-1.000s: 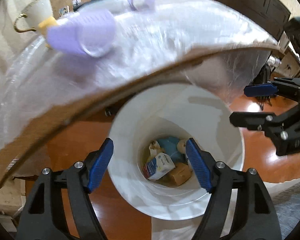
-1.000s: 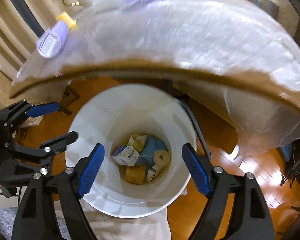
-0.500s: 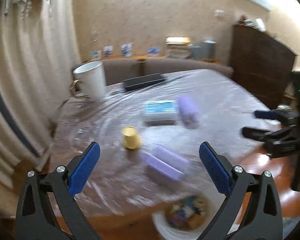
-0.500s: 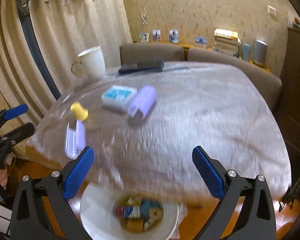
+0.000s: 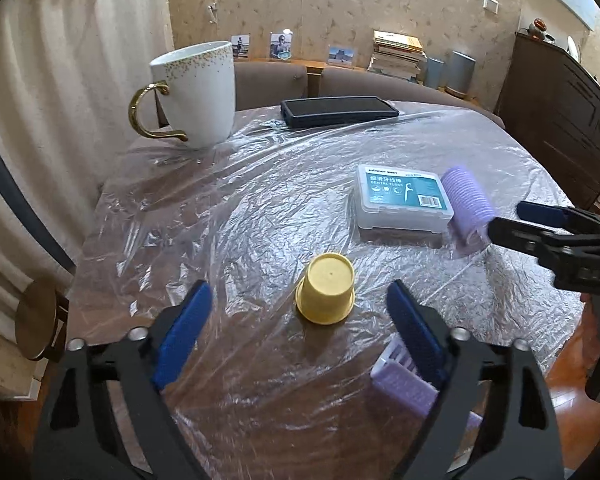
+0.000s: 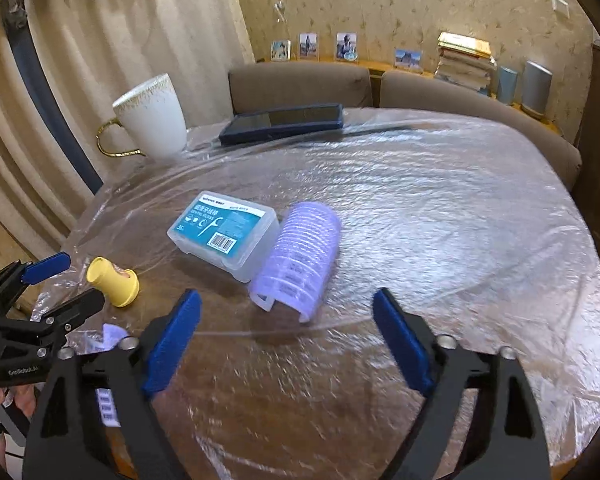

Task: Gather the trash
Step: 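Grasp the yellow cup with the left tool while the right tool grasps a purple hair roller, then lift the cup and roller and carry them over the white bin, then lower the cup and roller into the bin opening, then open both tools to drop the cup and roller into the bin, then move both tools back over the table, then close the right tool on the dental floss box while the left tool grasps the lavender comb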

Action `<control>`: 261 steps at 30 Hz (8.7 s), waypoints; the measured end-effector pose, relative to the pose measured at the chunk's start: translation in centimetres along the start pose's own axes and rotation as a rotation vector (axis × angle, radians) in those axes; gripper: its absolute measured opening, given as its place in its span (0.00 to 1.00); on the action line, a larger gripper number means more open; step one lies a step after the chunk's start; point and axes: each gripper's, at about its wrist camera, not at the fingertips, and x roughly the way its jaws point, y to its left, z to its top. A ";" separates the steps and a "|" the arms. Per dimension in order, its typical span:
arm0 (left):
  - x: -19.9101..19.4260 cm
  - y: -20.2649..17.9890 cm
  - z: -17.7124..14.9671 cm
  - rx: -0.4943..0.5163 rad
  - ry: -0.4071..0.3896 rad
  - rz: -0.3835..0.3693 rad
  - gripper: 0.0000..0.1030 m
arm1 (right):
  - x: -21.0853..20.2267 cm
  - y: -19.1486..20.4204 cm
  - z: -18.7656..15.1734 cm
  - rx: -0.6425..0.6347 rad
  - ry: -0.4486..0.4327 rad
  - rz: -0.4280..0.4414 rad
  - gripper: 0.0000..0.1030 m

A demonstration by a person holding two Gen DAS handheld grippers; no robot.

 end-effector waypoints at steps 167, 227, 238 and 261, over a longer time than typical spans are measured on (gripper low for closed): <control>2.1 -14.3 -16.2 0.264 0.322 -0.100 0.32 | -3.3 0.7 -19.3 -0.087 0.349 0.134 0.41; -3.9 -8.8 -5.5 -0.081 0.012 0.032 0.98 | -2.0 1.3 1.0 -0.047 -0.024 0.127 0.96; -3.6 -8.5 -5.1 -0.089 0.014 0.091 0.98 | 5.2 4.2 3.4 -0.014 0.100 0.167 0.96; -0.1 -8.9 -3.4 -0.050 0.037 0.128 0.70 | 8.6 6.6 5.4 -0.199 0.082 0.069 0.87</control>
